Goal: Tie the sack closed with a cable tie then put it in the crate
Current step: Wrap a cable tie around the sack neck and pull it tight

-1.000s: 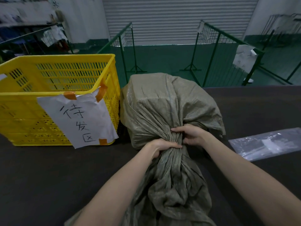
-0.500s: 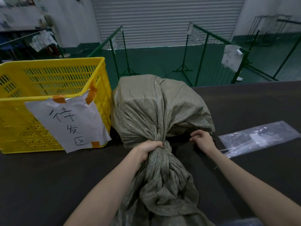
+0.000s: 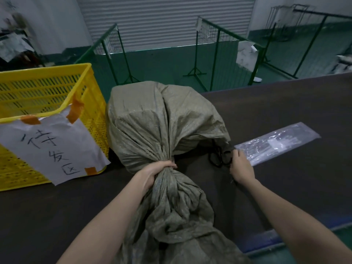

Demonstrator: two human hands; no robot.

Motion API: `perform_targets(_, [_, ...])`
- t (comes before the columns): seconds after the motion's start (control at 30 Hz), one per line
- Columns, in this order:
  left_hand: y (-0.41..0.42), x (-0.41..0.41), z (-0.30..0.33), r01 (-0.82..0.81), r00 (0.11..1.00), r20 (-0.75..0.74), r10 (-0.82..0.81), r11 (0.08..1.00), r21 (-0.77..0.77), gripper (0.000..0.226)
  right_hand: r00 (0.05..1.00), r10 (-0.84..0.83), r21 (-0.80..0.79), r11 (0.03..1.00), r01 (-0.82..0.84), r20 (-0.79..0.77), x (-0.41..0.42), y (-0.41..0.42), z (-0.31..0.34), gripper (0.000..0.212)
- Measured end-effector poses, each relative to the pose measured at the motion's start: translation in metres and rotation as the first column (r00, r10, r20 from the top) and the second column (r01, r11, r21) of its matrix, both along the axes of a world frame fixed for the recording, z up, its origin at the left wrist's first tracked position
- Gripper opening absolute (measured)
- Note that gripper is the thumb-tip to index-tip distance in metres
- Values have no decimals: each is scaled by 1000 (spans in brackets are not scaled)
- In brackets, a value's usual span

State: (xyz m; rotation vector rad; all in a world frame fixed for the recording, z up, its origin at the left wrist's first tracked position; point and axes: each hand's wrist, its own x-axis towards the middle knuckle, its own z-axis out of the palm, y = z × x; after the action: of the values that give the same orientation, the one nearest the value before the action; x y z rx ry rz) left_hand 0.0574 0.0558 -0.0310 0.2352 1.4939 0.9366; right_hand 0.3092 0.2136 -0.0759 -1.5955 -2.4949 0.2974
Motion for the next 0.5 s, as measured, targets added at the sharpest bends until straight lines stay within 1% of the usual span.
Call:
perform_targets(0.03, [0, 0, -1, -11, 1000, -16, 11, 1000, -6, 10, 1000, 7, -3, 1000, -7, 21, 3, 0, 0, 25])
perform_targets(0.07, [0, 2, -1, -25, 999, -21, 25, 1000, -11, 11, 997, 28, -13, 1000, -28, 77, 8, 0, -1, 25])
perform_targets(0.1, [-1, 2, -2, -35, 999, -22, 35, 999, -12, 13, 983, 75, -23, 997, -72, 166, 13, 0, -3, 27])
perform_targets(0.17, [1, 3, -5, -48, 999, -2, 48, 999, -5, 13, 921, 190, -33, 981, -190, 341, 22, 1, -8, 31])
perform_targets(0.2, [2, 4, -5, -57, 998, 23, 57, 998, 10, 12, 890, 232, -37, 971, -236, 394, 26, 2, -11, 33])
perform_targets(0.27, [3, 6, -5, -72, 997, 40, 71, 997, 28, 18, 860, 278, -39, 956, -289, 429, 30, 5, -13, 31])
perform_targets(0.3, [2, 7, -4, -77, 997, 20, 76, 997, 23, 18, 846, 302, -13, 944, -330, 438, 30, 5, -12, 28])
perform_targets(0.37, [0, 8, -3, -90, 995, -32, 91, 996, 18, 13, 782, 363, 4, 906, -423, 507, 30, 10, -13, 25])
perform_targets(0.4, [-1, 9, -3, -99, 994, -52, 100, 995, 23, 9, 748, 383, 7, 888, -460, 542, 29, 13, -15, 32])
perform_targets(0.43, [-2, 9, -3, -109, 992, -68, 111, 994, 29, 7, 724, 383, -7, 886, -464, 574, 27, 15, -12, 37])
perform_targets(0.47, [-2, 11, -2, -121, 990, -74, 123, 992, 38, 6, 696, 380, 12, 873, -487, 609, 25, 15, -9, 37])
perform_targets(0.5, [-3, 12, -2, -130, 988, -82, 134, 990, 47, 5, 656, 399, 2, 854, -521, 641, 22, 14, -5, 30])
